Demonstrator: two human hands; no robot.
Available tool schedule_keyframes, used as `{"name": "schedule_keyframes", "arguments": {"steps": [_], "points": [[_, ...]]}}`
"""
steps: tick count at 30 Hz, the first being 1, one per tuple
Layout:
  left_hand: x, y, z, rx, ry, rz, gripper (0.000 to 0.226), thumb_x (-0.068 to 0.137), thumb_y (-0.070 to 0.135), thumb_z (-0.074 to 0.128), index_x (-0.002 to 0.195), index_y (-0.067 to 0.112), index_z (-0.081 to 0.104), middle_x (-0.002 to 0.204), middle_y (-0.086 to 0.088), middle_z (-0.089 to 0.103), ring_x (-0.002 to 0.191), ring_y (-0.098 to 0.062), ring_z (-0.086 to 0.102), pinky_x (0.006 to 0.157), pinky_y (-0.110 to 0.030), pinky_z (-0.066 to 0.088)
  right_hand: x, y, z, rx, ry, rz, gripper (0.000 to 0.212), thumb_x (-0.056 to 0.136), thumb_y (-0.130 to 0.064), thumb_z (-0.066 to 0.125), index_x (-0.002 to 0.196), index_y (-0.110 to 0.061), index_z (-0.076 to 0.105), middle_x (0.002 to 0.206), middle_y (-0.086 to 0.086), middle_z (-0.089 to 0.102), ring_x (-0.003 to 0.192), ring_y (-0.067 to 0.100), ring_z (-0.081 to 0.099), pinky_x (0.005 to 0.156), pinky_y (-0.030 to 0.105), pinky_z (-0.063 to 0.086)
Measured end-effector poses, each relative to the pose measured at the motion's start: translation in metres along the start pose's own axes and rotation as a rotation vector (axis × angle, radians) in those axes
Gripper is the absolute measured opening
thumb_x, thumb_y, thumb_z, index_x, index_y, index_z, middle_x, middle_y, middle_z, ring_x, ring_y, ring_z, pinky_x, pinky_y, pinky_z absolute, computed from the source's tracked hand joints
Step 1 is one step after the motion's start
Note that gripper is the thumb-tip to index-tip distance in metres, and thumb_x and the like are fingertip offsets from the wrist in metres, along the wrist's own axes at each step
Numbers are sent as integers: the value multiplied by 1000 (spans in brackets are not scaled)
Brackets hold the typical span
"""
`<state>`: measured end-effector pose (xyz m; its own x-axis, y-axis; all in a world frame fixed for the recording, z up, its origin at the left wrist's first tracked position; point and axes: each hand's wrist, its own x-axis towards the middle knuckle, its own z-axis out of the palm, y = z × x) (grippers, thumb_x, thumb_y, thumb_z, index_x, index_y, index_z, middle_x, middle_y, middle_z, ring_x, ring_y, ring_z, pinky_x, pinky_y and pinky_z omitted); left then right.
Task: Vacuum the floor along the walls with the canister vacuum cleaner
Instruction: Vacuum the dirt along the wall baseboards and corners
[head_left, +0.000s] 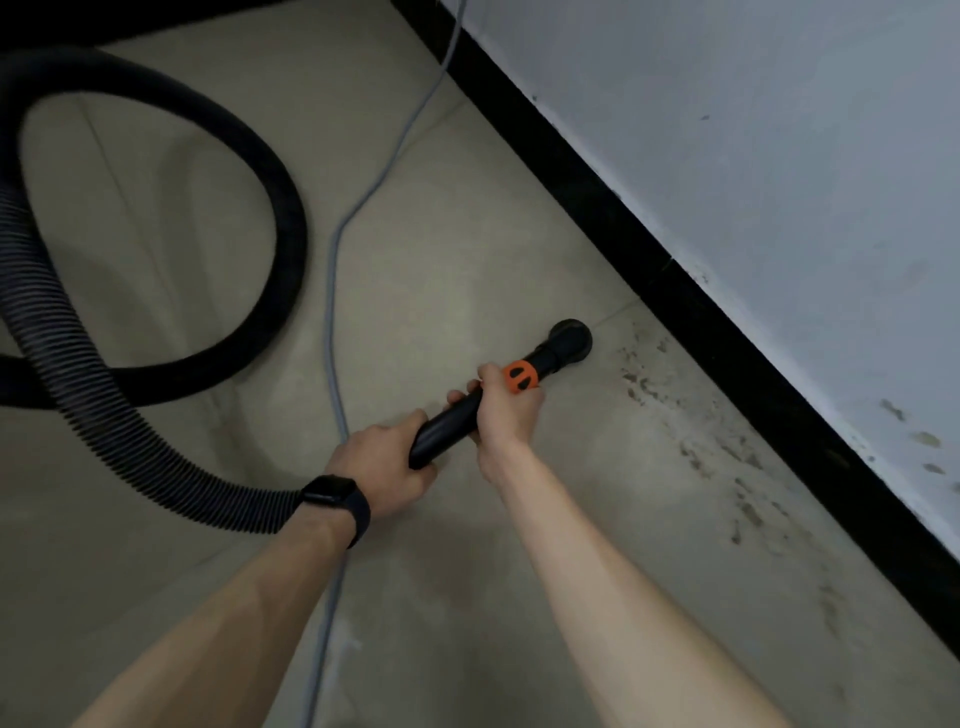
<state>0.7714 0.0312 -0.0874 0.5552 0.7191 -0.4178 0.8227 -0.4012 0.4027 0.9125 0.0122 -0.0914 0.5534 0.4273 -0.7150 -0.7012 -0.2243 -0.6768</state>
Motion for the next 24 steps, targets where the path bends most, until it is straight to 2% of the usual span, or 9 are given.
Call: {"name": "schedule_keyframes", "arguments": {"steps": [5,9,16,20,24], "points": [[-29,-20,-14,97,-43,41,24,87,43,59,99,34,39,79,6,57,72,-24,60,58,-30,40,-34,21,4,109,44,49,40,94,-4,57,131,1,42,77,10,59,48,21,65,50,30,55],[-41,-16,-18,190,-56,75,25,87,44,57,102,31,42,88,1,65,79,-29,64,61,-32,44,-47,29,-6,193,104,58,38,94,-2,57,129,4,44,74,9,57,47,21,64,51,30,55],[-49,9,-3,235,-82,145,26,88,41,55,105,28,42,94,-1,67,84,-31,65,67,-36,51,-49,26,-40,232,157,38,24,87,-4,57,105,-12,45,72,10,56,50,26,62,61,39,59],[-50,29,-7,263,-82,142,24,89,39,55,105,27,41,89,0,66,80,-31,65,63,-35,48,-47,13,-49,263,131,56,24,84,-2,56,105,-10,48,67,10,53,47,27,59,52,35,55],[-50,47,-9,268,-58,90,23,89,38,54,104,28,41,79,2,61,72,-28,62,60,-33,46,-41,0,-52,283,97,76,25,83,-2,57,104,-12,47,61,7,51,43,25,53,52,34,52]]}}
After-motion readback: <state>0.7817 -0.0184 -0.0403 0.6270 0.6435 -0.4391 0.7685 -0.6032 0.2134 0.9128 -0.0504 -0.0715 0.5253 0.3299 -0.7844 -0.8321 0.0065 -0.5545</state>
